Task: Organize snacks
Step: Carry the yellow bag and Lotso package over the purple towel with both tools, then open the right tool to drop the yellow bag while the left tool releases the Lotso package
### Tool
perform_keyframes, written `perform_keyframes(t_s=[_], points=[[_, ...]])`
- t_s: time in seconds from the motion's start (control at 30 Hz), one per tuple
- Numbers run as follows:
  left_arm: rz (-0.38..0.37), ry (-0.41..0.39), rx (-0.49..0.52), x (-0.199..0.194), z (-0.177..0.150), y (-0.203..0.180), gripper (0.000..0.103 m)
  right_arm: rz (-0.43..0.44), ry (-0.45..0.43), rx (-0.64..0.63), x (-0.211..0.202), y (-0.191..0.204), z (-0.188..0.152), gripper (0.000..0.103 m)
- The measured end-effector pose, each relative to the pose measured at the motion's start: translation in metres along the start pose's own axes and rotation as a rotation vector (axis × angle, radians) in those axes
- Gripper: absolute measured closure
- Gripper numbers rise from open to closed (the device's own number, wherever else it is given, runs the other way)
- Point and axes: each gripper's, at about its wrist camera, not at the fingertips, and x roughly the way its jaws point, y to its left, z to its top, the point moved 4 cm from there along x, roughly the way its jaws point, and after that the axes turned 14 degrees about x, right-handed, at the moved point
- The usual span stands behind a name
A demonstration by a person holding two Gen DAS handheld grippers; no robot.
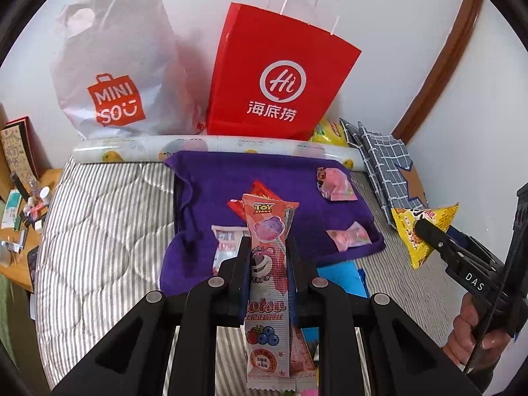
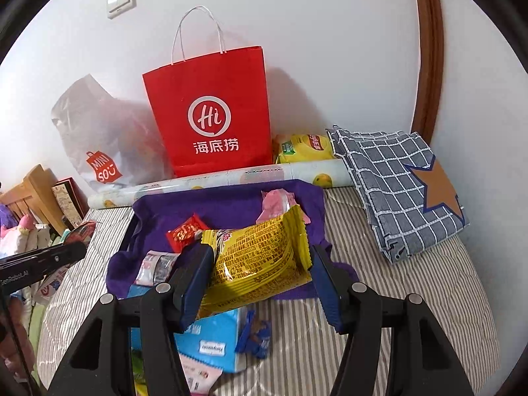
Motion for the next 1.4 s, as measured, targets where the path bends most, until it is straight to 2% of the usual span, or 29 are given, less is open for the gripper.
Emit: perform_keyframes(t_s=[0.47, 0.8, 1.4], points=[[0.042, 0.045, -0.008, 0.048, 0.022, 0.016, 0.085, 0.019, 0.042, 0.007, 0.055, -0.008, 0.014, 0.046], [0.044, 0.042, -0.025, 0.075, 0.034, 0.028, 0.084, 0.024, 0.072, 0.014, 0.088, -0.008, 0.020, 0.045], [0.049, 0.127, -0.018, 0.126, 0.021, 0.038, 0.084, 0.012, 0.160, -0.006, 0.142, -0.010, 0.002, 0.045]])
